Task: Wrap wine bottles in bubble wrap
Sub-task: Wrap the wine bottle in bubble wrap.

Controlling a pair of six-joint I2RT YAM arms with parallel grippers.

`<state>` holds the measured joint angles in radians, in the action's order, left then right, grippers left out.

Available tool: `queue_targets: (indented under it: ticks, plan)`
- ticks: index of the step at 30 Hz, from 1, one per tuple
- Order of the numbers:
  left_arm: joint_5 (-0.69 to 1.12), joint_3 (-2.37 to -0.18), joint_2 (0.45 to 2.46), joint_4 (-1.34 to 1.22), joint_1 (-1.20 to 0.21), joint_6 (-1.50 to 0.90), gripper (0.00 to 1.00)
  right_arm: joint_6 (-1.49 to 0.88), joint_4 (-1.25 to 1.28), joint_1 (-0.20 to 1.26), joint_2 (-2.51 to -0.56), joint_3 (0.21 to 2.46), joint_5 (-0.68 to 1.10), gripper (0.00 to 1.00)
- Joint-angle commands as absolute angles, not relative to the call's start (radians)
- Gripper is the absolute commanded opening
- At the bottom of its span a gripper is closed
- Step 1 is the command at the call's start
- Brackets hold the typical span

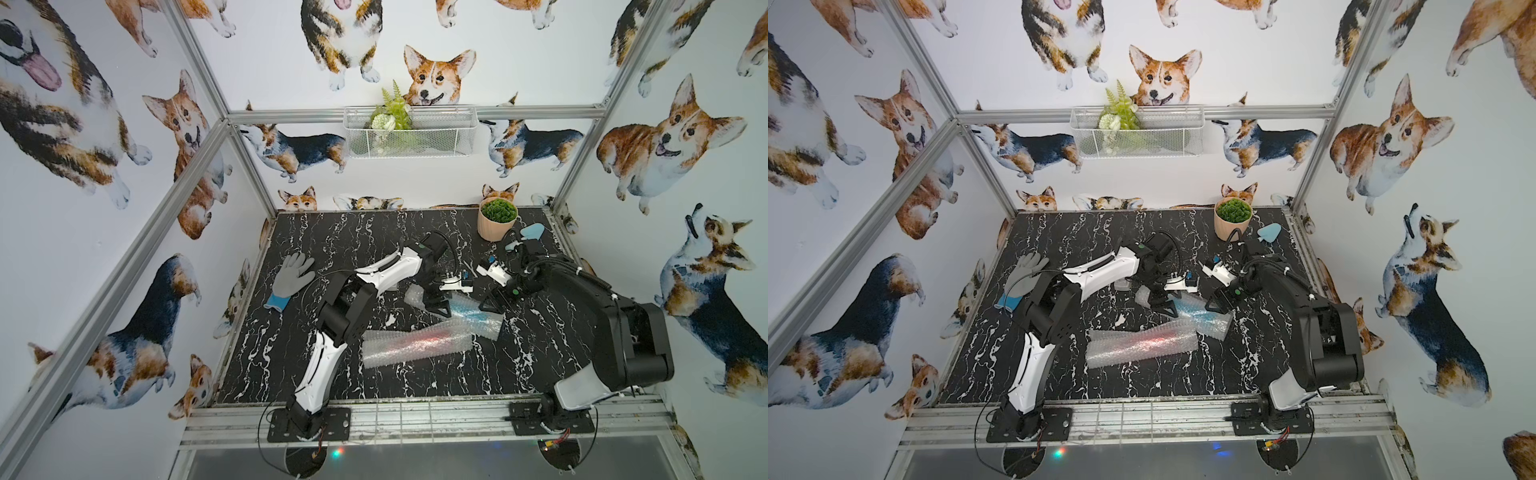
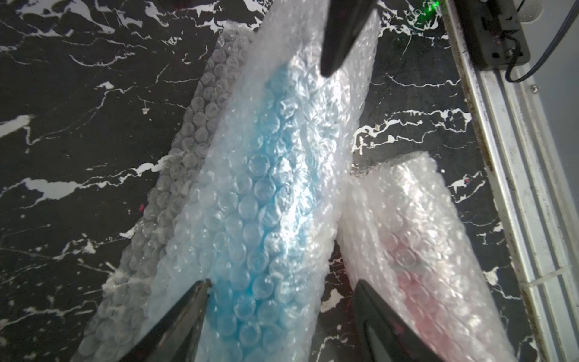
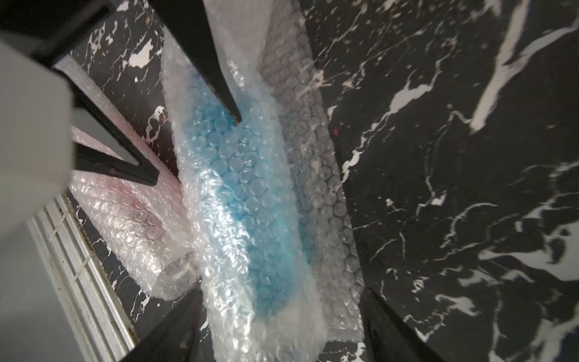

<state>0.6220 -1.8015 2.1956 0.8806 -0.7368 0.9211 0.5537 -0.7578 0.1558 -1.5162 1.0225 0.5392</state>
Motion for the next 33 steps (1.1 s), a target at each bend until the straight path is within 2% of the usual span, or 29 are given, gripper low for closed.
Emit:
queue_targets:
  ticks: [1,9,14,17,23,28,33]
  plan:
    - [0.648,-1.809,2.153,0.915,-0.723,0.921,0.76,0.494,-0.682,0.151,-1.45,0.983,0.507,0.8]
    - [0.606,-1.801,2.071,0.895,-0.694,0.854,0.81,0.337,-0.479,0.151,-1.288,0.881,0.479,0.8]
    - [0.544,-1.778,1.984,0.855,-0.664,0.706,0.83,0.204,-0.385,0.164,-1.218,0.856,0.436,0.77]
    - [0.432,-1.738,1.915,0.832,-0.635,0.569,0.84,0.102,-0.354,0.211,-1.207,0.867,0.385,0.77]
    - [0.285,-1.624,1.785,0.789,-0.53,0.268,0.83,-0.136,-0.276,0.354,-1.247,0.902,0.324,0.75]
    - [0.357,-1.429,1.629,0.654,-0.367,0.047,0.82,-0.414,-0.185,0.477,-1.331,0.945,0.268,0.73]
    - [0.449,-1.3,1.594,0.523,-0.218,-0.108,0.78,-0.603,-0.199,0.558,-1.479,1.079,0.271,0.7]
